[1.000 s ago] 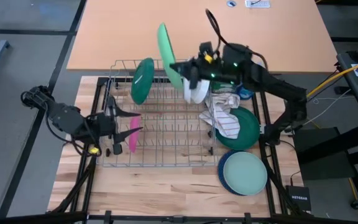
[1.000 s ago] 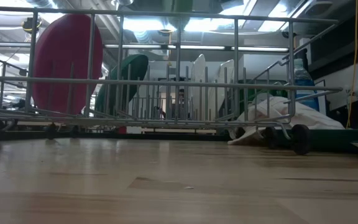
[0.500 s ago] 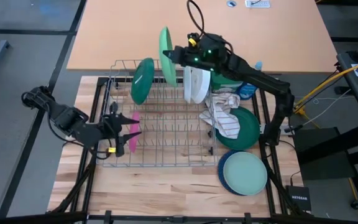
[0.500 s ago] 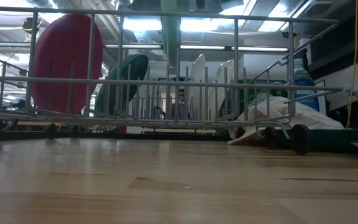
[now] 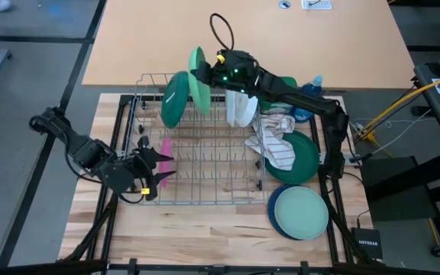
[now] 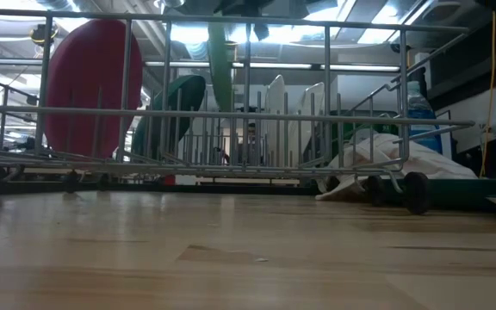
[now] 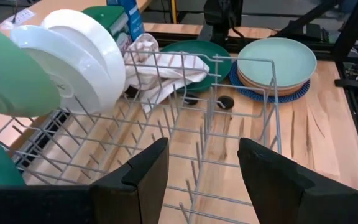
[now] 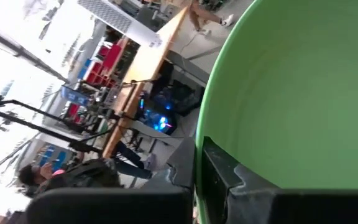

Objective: Sort dishes
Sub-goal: Put the light green plate in the dish rack

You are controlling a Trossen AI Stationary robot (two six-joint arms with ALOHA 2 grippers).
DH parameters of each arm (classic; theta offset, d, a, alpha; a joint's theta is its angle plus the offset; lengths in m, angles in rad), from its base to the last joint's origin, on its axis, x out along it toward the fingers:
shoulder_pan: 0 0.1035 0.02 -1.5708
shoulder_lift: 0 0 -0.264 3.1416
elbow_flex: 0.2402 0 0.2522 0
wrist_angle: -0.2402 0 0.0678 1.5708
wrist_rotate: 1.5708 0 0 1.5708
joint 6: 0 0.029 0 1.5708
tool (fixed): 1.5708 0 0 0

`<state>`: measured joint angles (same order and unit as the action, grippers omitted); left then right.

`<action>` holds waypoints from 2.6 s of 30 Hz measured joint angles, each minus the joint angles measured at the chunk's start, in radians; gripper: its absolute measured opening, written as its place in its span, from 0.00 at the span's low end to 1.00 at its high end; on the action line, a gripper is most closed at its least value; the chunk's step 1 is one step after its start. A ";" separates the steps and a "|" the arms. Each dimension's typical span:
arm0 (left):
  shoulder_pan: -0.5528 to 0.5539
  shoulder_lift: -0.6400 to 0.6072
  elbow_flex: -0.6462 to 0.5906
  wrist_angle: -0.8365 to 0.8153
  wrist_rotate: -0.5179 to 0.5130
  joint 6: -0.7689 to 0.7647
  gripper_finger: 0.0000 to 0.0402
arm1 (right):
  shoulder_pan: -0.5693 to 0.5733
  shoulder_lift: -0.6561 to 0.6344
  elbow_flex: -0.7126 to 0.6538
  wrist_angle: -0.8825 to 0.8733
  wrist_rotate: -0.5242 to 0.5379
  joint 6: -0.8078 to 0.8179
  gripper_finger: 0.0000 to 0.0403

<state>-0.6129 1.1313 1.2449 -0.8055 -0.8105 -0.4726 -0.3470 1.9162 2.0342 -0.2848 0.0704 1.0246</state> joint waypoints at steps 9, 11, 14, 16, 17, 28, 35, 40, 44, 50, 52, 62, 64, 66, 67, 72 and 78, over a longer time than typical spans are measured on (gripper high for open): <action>-0.024 0.018 0.000 0.000 0.000 -0.008 0.46 | 0.006 0.067 0.000 0.041 -0.021 0.029 0.03; -0.025 0.018 0.000 0.000 0.000 -0.015 0.46 | 0.008 0.082 0.000 0.108 -0.047 0.043 0.03; -0.025 0.018 0.000 0.000 0.000 -0.018 0.46 | 0.015 0.099 0.000 0.232 -0.076 0.074 0.03; -0.025 0.018 0.000 0.000 0.000 -0.018 0.46 | 0.022 0.111 0.000 0.291 -0.082 0.096 0.03; -0.025 0.018 0.000 0.001 0.000 -0.018 0.46 | 0.022 0.115 0.000 0.305 -0.082 0.104 0.03; -0.024 0.018 0.000 0.000 0.000 -0.019 0.46 | 0.027 0.117 0.000 0.279 -0.082 0.105 0.03; -0.024 0.018 0.000 0.000 0.000 -0.019 0.46 | 0.034 0.117 0.000 0.260 -0.084 0.096 0.03; -0.024 0.018 0.000 0.000 0.000 -0.019 0.46 | 0.040 0.127 0.000 0.275 -0.090 0.093 0.03; -0.024 0.018 0.000 0.000 0.000 -0.019 0.46 | 0.045 0.147 0.000 0.279 -0.089 0.098 0.03; -0.024 0.018 0.000 0.000 0.000 -0.030 0.46 | 0.045 0.161 0.000 0.273 -0.076 0.108 0.03; -0.024 0.018 0.000 -0.001 0.000 -0.028 0.46 | 0.045 0.161 0.000 0.265 -0.071 0.108 0.03; -0.024 0.018 0.000 0.000 0.000 -0.026 0.46 | 0.046 0.156 0.002 0.183 -0.037 0.097 0.03; -0.024 0.018 0.000 -0.001 0.000 -0.026 0.46 | 0.046 0.156 0.002 0.181 -0.030 0.095 0.03; -0.024 0.018 0.000 0.000 0.000 -0.026 0.46 | 0.047 0.156 0.002 0.175 -0.027 0.093 0.03; -0.024 0.018 0.000 -0.001 0.000 -0.026 0.46 | 0.047 0.156 0.002 0.172 -0.026 0.093 0.03; -0.024 0.018 0.000 0.000 0.000 -0.026 0.46 | 0.047 0.156 0.002 0.145 -0.012 0.069 0.03; -0.024 0.018 0.000 -0.001 0.000 -0.026 0.46 | 0.045 0.156 0.001 0.087 -0.021 0.014 0.09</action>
<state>-0.6373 1.1492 1.2450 -0.8062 -0.8104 -0.4984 -0.3016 2.0723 2.0354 -0.1982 0.0492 1.0387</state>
